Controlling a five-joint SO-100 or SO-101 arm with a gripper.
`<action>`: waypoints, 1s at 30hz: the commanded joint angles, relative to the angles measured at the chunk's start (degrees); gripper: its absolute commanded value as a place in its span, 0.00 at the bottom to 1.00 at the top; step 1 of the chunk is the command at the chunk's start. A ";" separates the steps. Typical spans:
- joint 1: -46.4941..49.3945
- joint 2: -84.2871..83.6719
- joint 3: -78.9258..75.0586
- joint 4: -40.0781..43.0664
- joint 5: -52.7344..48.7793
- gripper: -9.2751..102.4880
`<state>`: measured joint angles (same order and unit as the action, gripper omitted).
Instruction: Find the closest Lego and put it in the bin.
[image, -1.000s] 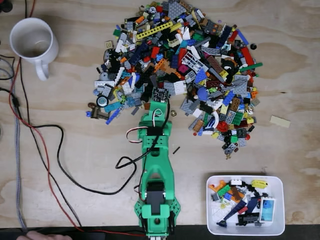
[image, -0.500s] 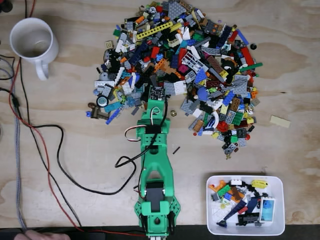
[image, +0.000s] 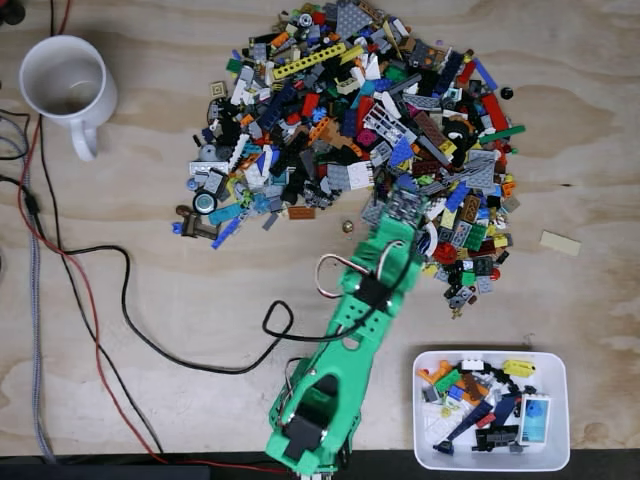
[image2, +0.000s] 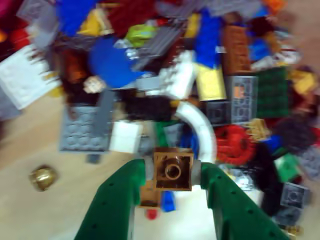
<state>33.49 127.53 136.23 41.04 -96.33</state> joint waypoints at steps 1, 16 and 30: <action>19.07 7.38 -3.16 -0.79 -4.04 0.08; 54.76 17.93 6.68 -2.72 -7.03 0.09; 54.14 23.64 9.14 -5.19 -1.58 0.29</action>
<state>90.26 149.06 147.57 37.35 -99.93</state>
